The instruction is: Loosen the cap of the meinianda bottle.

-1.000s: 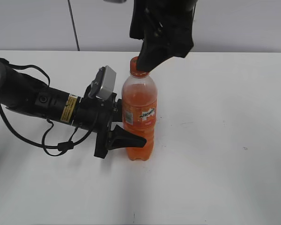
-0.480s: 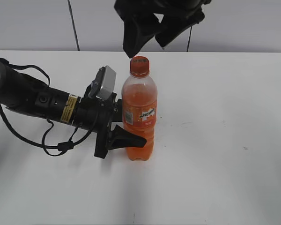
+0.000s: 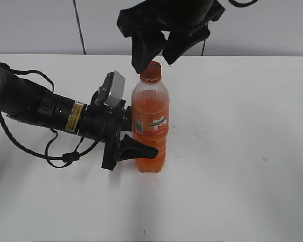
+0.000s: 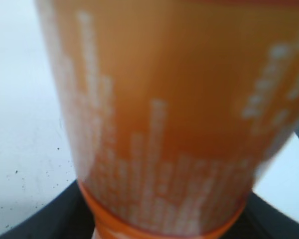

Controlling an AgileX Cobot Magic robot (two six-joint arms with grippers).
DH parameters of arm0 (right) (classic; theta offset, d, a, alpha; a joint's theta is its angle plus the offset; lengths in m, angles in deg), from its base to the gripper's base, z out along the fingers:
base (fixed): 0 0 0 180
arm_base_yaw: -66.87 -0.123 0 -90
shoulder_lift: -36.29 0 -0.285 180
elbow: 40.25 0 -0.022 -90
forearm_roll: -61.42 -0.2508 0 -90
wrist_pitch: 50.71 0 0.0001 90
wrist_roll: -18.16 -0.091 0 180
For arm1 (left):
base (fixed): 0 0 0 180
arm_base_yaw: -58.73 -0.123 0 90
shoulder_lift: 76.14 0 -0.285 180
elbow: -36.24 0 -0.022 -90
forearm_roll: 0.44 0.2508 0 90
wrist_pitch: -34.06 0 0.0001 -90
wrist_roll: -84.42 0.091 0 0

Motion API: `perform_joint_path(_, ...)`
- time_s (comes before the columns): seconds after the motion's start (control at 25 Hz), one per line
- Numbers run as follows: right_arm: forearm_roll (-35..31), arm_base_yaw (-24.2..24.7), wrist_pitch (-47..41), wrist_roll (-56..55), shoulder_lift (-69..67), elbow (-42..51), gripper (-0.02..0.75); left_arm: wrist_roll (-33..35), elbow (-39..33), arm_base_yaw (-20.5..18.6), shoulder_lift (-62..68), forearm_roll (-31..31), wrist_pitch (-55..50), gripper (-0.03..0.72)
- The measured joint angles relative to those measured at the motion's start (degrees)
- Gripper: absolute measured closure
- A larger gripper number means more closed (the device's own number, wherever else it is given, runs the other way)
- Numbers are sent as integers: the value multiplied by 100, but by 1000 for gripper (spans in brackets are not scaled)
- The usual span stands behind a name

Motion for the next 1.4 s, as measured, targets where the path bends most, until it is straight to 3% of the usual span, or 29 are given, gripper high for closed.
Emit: perform_joint_path(1.4,-11,0,21,150,-193,0,361,0,0,0,0,0,0,281)
